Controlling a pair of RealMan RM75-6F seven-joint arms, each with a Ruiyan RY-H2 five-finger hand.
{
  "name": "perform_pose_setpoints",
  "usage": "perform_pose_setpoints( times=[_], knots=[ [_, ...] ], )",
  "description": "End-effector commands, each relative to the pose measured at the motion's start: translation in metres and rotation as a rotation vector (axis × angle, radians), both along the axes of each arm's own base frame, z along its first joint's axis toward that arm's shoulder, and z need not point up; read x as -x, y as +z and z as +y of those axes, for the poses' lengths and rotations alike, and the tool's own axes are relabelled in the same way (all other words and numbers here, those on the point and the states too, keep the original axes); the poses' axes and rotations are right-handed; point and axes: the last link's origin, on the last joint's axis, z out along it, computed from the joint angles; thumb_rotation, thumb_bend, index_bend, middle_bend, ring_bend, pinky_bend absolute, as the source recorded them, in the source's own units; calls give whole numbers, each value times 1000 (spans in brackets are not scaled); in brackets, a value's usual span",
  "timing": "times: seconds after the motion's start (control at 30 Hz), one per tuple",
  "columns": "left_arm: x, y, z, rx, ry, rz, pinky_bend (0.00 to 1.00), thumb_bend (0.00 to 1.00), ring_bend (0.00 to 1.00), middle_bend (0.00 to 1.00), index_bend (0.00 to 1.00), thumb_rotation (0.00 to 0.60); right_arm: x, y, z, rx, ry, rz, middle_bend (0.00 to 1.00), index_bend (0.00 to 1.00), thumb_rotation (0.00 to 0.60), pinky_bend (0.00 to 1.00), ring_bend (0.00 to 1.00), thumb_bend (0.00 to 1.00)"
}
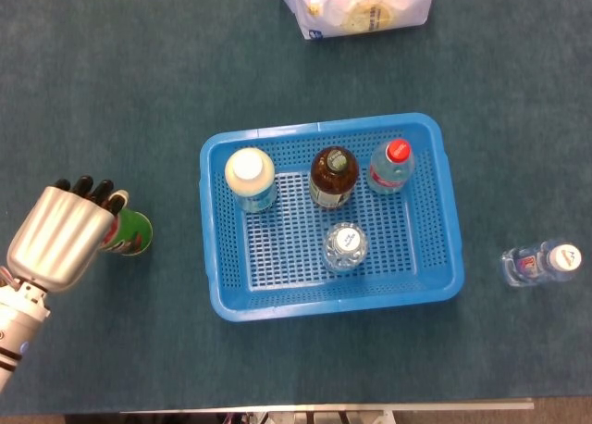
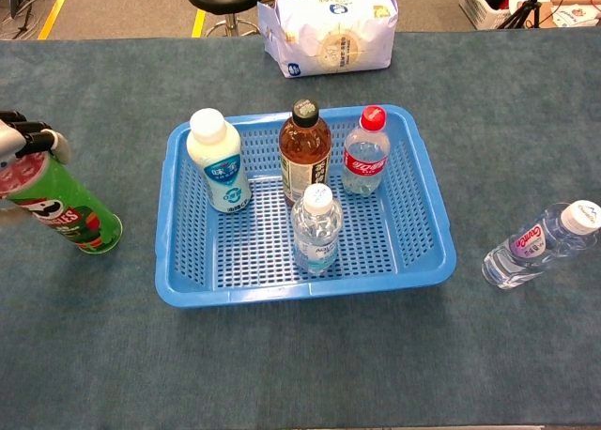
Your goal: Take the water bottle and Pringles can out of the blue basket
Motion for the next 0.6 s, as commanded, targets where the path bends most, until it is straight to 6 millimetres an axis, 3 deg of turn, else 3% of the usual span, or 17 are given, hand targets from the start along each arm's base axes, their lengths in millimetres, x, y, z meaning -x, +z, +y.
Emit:
perform_pose_setpoints(
  times=[0.03,0.3,0.6],
  knots=[
    [-2,0,3,-5,-11,-8,624,141,404,429,386,600,1,0,1,1,-2,-2,336,216,600,427,255,0],
    [-9,3,8,-11,-26,-27,645,141,413,218,199,600,3,0,1,1,-8,-7,337,215,600,427,255,0],
    [-20,15,15,-58,-66,-27,660,142,412,183,165,600,4,-2,1,-4,-9,-14,338,216,600,427,255,0]
  ],
)
